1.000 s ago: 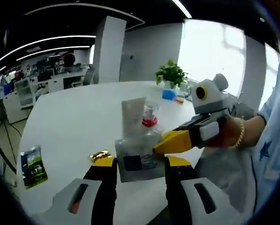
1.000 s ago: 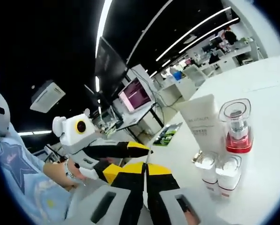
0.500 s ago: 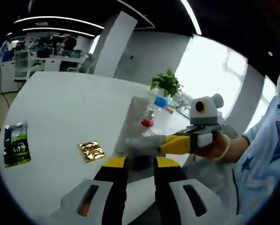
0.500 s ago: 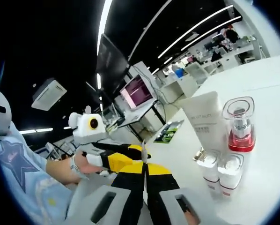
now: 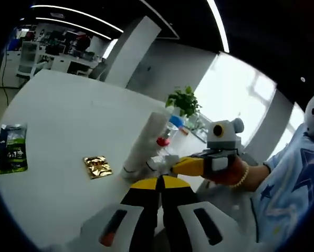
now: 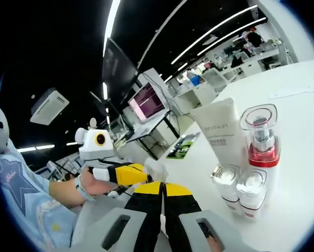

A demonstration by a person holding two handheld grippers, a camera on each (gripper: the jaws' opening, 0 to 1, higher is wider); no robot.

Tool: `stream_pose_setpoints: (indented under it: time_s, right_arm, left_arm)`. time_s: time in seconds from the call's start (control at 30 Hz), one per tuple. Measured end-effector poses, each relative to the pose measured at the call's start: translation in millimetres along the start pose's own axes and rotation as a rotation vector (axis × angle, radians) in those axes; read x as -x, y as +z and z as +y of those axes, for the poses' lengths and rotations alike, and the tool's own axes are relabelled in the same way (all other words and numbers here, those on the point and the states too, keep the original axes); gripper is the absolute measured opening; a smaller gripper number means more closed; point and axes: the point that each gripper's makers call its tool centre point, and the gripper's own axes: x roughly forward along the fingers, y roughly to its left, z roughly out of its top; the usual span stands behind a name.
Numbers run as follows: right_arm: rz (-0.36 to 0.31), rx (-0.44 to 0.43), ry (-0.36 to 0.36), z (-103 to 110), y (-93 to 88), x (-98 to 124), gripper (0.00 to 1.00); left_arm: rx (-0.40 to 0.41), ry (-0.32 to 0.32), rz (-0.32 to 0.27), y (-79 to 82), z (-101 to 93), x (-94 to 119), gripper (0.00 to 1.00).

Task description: Arrange the skincare products in the storage area until every visible bottle or jar stands upright without overlapping.

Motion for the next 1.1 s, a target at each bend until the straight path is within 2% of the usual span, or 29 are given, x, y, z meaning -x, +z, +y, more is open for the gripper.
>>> stream_pose_setpoints:
  time_s: [0.13, 0.37, 0.43, 0.57, 0.7, 0.83, 0.9, 1.0, 1.1]
  right_arm:
    - [0.004, 0.007, -0.010, -1.4, -1.7, -0.9, 0.00]
    - [0.022, 0.084, -0.060, -7.6, -4.3, -1.0, 0.00]
    - [0.026, 0.087, -0.070, -9.8, -4.9, -0.5, 0.00]
    - [0.045, 0.115, -0.088, -11.1, -8.0, -1.6, 0.00]
    - [0.068, 0.155, -0.096, -10.0, -11.6, -3.2, 0.00]
    - [0.074, 0.146, -0.093, -11.4, -12.8, -2.7, 0.00]
    - [0.071, 0.138, -0.098, -13.2, -12.3, -2.1, 0.00]
    - [0.073, 0.134, -0.100, -13.6, -12.7, -2.1, 0.00]
    - [0.077, 0.139, -0.096, -12.6, -13.7, -2.9, 0.00]
  left_arm:
    - [0.048, -0.007, 0.014, -0.8, 0.7, 0.9, 0.00]
    - [0.086, 0.003, -0.004, 3.3, 5.3, 4.2, 0.00]
    - [0.138, 0.009, -0.013, 6.9, 9.7, 3.8, 0.00]
    - [0.130, 0.063, 0.002, 11.4, 20.8, 1.8, 0.00]
    - [0.129, 0.076, -0.001, 19.9, 25.4, -2.8, 0.00]
    - [0.142, 0.097, -0.012, 26.2, 33.0, -8.6, 0.00]
    - [0.166, 0.123, -0.001, 25.0, 41.0, -12.4, 0.00]
    - [0.186, 0.179, 0.049, 13.4, 56.5, -18.1, 0.00]
    - [0.221, 0.197, 0.078, 5.1, 64.7, -23.4, 0.00]
